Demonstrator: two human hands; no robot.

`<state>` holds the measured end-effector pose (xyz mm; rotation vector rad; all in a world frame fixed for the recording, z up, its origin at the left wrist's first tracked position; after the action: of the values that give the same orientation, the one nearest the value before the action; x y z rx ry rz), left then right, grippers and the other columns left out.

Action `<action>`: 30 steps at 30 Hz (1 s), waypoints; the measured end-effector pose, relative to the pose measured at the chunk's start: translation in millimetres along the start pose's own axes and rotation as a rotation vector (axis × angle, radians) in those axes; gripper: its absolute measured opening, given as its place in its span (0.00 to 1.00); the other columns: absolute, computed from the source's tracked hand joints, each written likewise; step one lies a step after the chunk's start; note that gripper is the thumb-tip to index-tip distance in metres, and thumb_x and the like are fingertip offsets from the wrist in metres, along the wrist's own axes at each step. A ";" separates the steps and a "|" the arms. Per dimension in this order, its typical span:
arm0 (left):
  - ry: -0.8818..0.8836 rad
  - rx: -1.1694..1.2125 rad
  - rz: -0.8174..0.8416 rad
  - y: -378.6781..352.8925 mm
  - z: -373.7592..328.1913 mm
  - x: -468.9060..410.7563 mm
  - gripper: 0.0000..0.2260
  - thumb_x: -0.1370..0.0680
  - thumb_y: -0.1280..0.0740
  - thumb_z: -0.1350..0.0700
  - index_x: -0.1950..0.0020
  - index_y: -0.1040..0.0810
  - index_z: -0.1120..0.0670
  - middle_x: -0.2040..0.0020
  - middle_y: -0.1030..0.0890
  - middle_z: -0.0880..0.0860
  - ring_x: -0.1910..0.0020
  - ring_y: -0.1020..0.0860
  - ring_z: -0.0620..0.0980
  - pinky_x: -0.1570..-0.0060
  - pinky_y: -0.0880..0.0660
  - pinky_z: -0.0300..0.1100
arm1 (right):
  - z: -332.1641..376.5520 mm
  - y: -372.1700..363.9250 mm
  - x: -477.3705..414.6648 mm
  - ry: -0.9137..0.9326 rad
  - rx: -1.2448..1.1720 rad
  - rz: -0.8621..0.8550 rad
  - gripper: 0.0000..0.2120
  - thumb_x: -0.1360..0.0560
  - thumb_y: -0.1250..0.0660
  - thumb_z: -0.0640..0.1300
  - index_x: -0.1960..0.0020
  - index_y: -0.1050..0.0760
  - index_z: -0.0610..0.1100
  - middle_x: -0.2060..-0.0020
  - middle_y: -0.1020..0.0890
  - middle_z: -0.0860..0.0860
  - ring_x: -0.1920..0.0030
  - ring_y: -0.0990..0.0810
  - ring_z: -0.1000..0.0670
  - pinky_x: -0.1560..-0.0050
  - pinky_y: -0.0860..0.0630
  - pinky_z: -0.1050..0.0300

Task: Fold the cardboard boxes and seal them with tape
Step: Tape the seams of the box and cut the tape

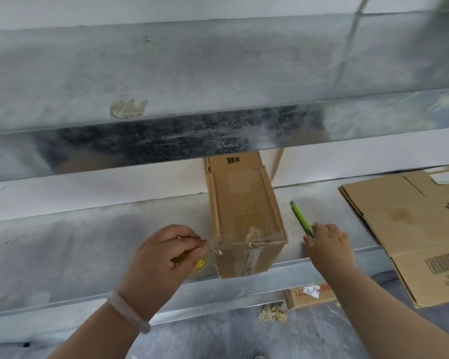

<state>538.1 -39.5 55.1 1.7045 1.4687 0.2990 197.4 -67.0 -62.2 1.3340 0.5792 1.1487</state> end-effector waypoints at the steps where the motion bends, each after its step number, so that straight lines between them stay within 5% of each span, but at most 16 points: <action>1: -0.001 -0.010 0.000 0.1 -0.1 0.0 0.12 0.25 0.36 0.46 0.53 0.14 0.47 0.54 0.22 0.36 0.54 0.23 0.34 0.53 0.30 0.23 | -0.3 -1.4 -0.7 -0.021 0.027 -0.032 0.20 0.20 0.42 0.53 0.31 0.32 0.46 0.37 0.28 0.45 0.38 0.30 0.44 0.37 0.32 0.48; 7: 0.005 -0.020 0.029 1.7 1.5 1.9 0.11 0.26 0.36 0.45 0.53 0.15 0.46 0.54 0.22 0.35 0.53 0.24 0.34 0.52 0.32 0.22 | 9.6 -3.5 11.1 -0.103 -0.245 -0.087 0.09 0.19 0.44 0.43 0.47 0.27 0.40 0.55 0.23 0.44 0.56 0.23 0.44 0.53 0.22 0.45; 10: 0.004 0.011 0.046 2.7 2.5 1.6 0.10 0.26 0.35 0.43 0.53 0.17 0.45 0.55 0.22 0.36 0.53 0.24 0.36 0.52 0.31 0.24 | 12.8 13.3 46.2 -0.091 -0.524 -0.174 0.12 0.18 0.48 0.41 0.41 0.28 0.39 0.59 0.23 0.46 0.62 0.24 0.47 0.63 0.26 0.50; 13: -0.014 0.024 0.045 3.4 2.1 2.2 0.10 0.26 0.35 0.43 0.54 0.17 0.46 0.55 0.22 0.36 0.53 0.24 0.36 0.52 0.30 0.25 | 26.7 39.8 96.9 -0.001 -0.683 -0.218 0.10 0.18 0.46 0.47 0.40 0.29 0.47 0.64 0.22 0.47 0.65 0.23 0.45 0.65 0.23 0.42; 18: -0.008 0.051 0.027 7.1 8.0 3.1 0.12 0.27 0.35 0.44 0.54 0.17 0.48 0.55 0.22 0.37 0.51 0.25 0.36 0.51 0.32 0.22 | 76.5 77.6 188.3 0.319 -0.531 -0.197 0.05 0.23 0.44 0.54 0.49 0.31 0.60 0.66 0.20 0.56 0.70 0.22 0.53 0.68 0.22 0.48; 22: 0.022 0.069 -0.004 8.5 10.6 3.0 0.15 0.28 0.37 0.43 0.55 0.16 0.50 0.56 0.19 0.41 0.53 0.24 0.38 0.53 0.32 0.22 | 118.0 70.4 228.9 0.555 -0.352 -0.072 0.25 0.21 0.45 0.54 0.31 0.50 0.74 0.56 0.20 0.59 0.59 0.21 0.56 0.63 0.26 0.61; 24: 0.026 0.077 -0.015 8.9 10.4 3.4 0.15 0.29 0.37 0.43 0.56 0.16 0.51 0.56 0.19 0.42 0.52 0.25 0.39 0.52 0.34 0.21 | 132.7 56.6 232.8 0.610 -0.274 -0.074 0.30 0.20 0.46 0.52 0.28 0.59 0.73 0.52 0.23 0.61 0.60 0.22 0.54 0.66 0.29 0.62; 28: 0.009 0.081 -0.020 10.7 5.8 3.8 0.13 0.28 0.36 0.45 0.55 0.15 0.51 0.56 0.19 0.42 0.52 0.25 0.39 0.53 0.31 0.24 | 147.9 46.2 230.8 0.583 -0.091 -0.177 0.33 0.25 0.43 0.47 0.23 0.49 0.60 0.63 0.31 0.59 0.78 0.39 0.57 0.80 0.49 0.68; 30: 0.004 0.094 -0.037 11.7 4.5 4.5 0.13 0.28 0.36 0.45 0.56 0.15 0.51 0.57 0.19 0.41 0.52 0.24 0.39 0.53 0.30 0.26 | 154.5 46.5 230.9 0.582 -0.088 -0.176 0.34 0.21 0.43 0.44 0.22 0.56 0.61 0.59 0.33 0.58 0.75 0.38 0.56 0.78 0.47 0.66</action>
<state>550.5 -36.8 59.3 1.7495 1.5364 0.2172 406.2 61.2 76.8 0.8431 1.0298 1.3996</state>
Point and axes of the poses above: each hand's wrist, its own x-axis away from the middle knuckle, its own y-axis out of the back of the hand, z = x × y, the point moved 5 cm from there along -x, towards the middle knuckle
